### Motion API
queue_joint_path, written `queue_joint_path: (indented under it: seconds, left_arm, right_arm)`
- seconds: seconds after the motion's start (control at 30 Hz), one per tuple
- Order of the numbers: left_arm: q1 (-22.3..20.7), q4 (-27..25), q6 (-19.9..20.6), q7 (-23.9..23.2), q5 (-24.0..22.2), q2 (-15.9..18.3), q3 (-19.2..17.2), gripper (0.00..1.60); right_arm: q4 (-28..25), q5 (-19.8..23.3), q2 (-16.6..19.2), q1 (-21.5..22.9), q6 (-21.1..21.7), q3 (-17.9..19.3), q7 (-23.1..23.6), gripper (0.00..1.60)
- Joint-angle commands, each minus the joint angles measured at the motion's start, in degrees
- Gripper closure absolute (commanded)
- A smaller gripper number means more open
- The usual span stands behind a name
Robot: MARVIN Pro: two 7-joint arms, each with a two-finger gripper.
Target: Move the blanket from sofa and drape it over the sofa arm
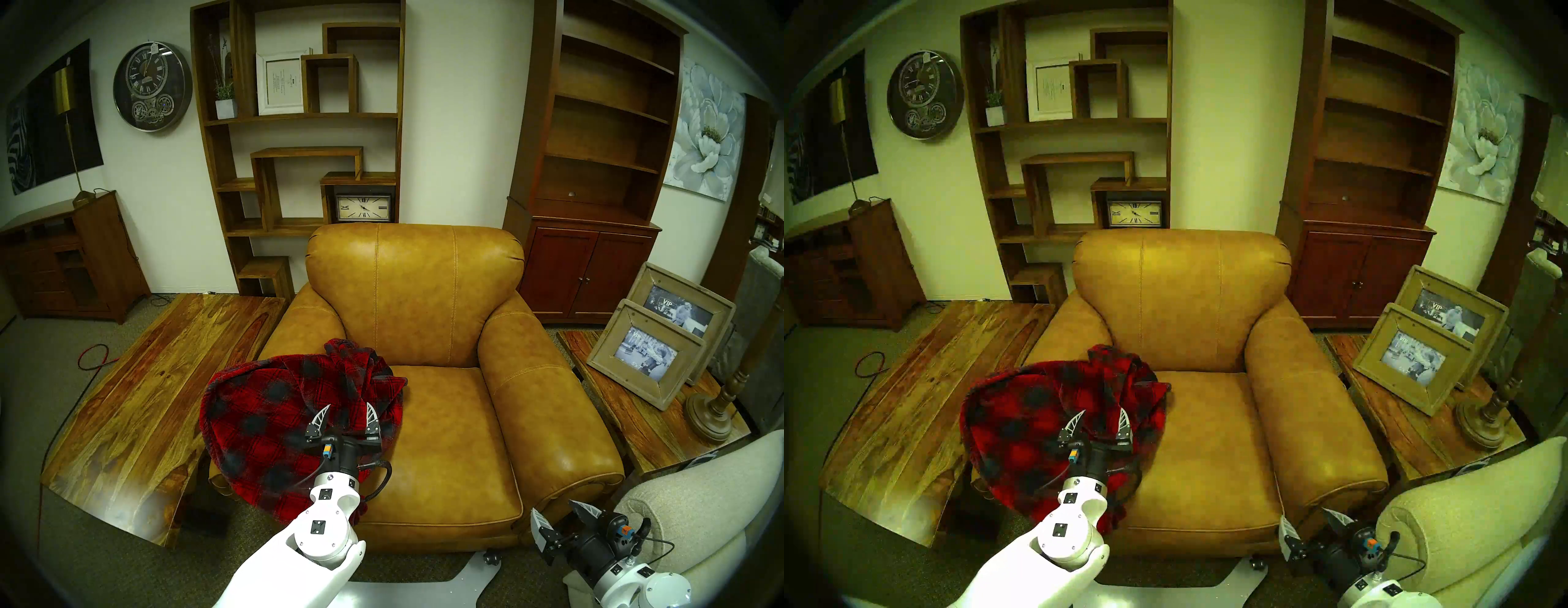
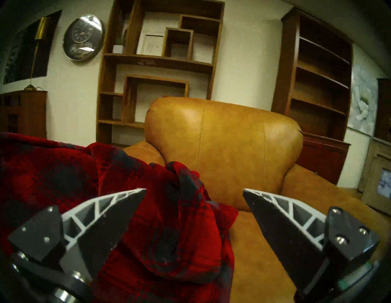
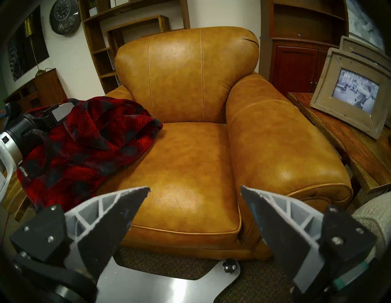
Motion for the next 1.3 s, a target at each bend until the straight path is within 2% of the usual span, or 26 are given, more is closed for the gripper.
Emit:
queue_joint_path:
  seconds: [0.0, 0.33, 0.37, 0.4, 0.43, 0.47, 0.5, 0.7, 0.77, 0.8, 0.87, 0.97, 1.07, 1.27]
  left_arm:
    - [-0.17, -4.44, 4.72, -2.26, -1.33, 2.94, -0.31, 0.0]
    - [-0.17, -4.95, 5.9, -2.65, -1.94, 3.22, -0.45, 0.0]
    - [-0.15, -5.19, 5.77, -3.48, -4.07, 2.99, -1.22, 0.0]
    - [-0.28, -5.37, 5.4, -3.92, -4.21, 3.3, -1.38, 0.0]
    - [-0.04, -6.62, 7.84, -5.07, -7.44, 3.44, -2.23, 0.0]
    - [0.08, -7.28, 9.03, -5.68, -8.18, 4.1, -2.45, 0.0]
    - [0.11, -7.59, 10.41, -6.5, -7.25, 5.62, -1.94, 0.0]
    - [-0.15, -5.79, 16.41, -6.39, -10.24, 6.11, -3.22, 0.0]
    - [-0.82, -5.17, 18.78, -6.54, -12.02, 5.36, -3.56, 0.0]
    - [-2.0, -3.41, 18.71, -6.11, -9.73, 5.4, -2.61, 0.0]
    - [-3.42, -0.68, 16.82, -6.72, -10.53, 3.88, -2.97, 0.0]
    - [-6.92, 3.46, 16.97, -5.74, -9.49, 1.82, -2.66, 0.0]
    - [-8.38, 5.44, 18.83, -7.53, -8.96, -0.16, -4.13, 0.0]
    - [-11.87, 10.92, 18.73, -9.18, -7.76, -3.37, -6.8, 0.0]
  right_arm:
    - [-1.32, 0.0, -0.11, -0.06, -0.07, -0.08, 0.04, 0.0]
    - [-1.35, -0.19, -0.37, 0.02, -0.01, 0.04, 0.27, 0.0]
    - [-1.34, -0.21, -0.4, 0.04, -0.02, 0.05, 0.3, 0.0]
    - [-1.33, -0.23, -0.42, 0.05, -0.02, 0.06, 0.33, 0.0]
    - [-1.31, -0.25, -0.45, 0.07, -0.03, 0.08, 0.36, 0.0]
    - [-1.31, -0.26, -0.47, 0.08, -0.03, 0.09, 0.38, 0.0]
    - [-1.32, -0.29, -0.5, 0.08, -0.01, 0.1, 0.41, 0.0]
    - [-1.33, -0.4, -0.66, 0.14, 0.02, 0.17, 0.56, 0.0]
    - [-1.34, -0.44, -0.71, 0.15, 0.03, 0.2, 0.6, 0.0]
    - [-1.34, -0.46, -0.74, 0.16, 0.04, 0.21, 0.63, 0.0]
    - [-1.33, -0.49, -0.79, 0.18, 0.04, 0.23, 0.68, 0.0]
    - [-1.26, -0.54, -0.85, 0.25, -0.01, 0.27, 0.77, 0.0]
    - [-1.17, -0.59, -0.92, 0.33, -0.06, 0.31, 0.87, 0.0]
    - [-1.01, -0.71, -1.04, 0.47, -0.1, 0.4, 1.06, 0.0]
